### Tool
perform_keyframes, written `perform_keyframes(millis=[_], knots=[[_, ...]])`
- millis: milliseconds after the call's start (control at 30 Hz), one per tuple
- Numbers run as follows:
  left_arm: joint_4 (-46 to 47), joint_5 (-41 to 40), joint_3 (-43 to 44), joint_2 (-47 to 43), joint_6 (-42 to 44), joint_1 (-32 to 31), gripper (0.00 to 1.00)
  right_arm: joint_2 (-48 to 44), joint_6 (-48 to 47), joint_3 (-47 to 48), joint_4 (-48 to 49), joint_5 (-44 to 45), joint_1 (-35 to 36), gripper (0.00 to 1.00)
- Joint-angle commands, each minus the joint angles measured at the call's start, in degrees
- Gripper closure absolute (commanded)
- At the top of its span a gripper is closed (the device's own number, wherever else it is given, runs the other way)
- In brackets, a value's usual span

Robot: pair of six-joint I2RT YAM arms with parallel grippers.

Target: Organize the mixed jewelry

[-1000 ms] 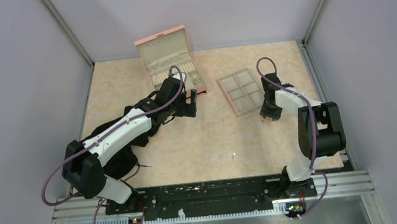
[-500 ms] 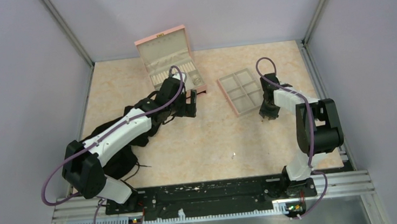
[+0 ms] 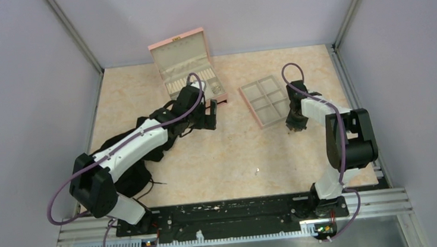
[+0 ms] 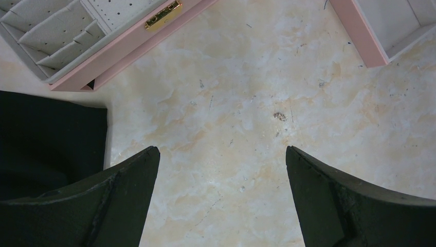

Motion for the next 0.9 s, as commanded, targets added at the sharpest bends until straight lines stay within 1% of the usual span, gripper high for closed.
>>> perform_keyframes(millis=[0,167,367,667,800,867], knots=[[0.07,-0.39,-0.03,1.14,0.19,0.11,0.02,-0.06,-0.66,3.19,-1.16,1.31,0.15,0.85],[0.15,-0.78,0.32,1.31,0.36,0.05,0.02,-0.87,-1.15,6.57,-2.45,0.74,0.15,0.85],[-0.11,-1.16,0.78,1.81,0.44,0.08,0.02,0.23,-2.36,13.48,-3.31,0.56,0.12,0.85],[-1.13,-2.42,1.23,1.94,0.29,0.08,0.02,8.02,-3.19,24.70,-2.93,-1.77,0.10,0.86],[-1.79,-2.52,1.32,1.83,-0.17,0.10,0.02,13.19,-3.39,29.65,-1.96,-2.19,0.17,0.87],[-2.26,-2.37,1.60,1.89,-0.33,0.07,0.02,15.86,-3.36,32.34,-1.84,-2.71,0.16,0.86]])
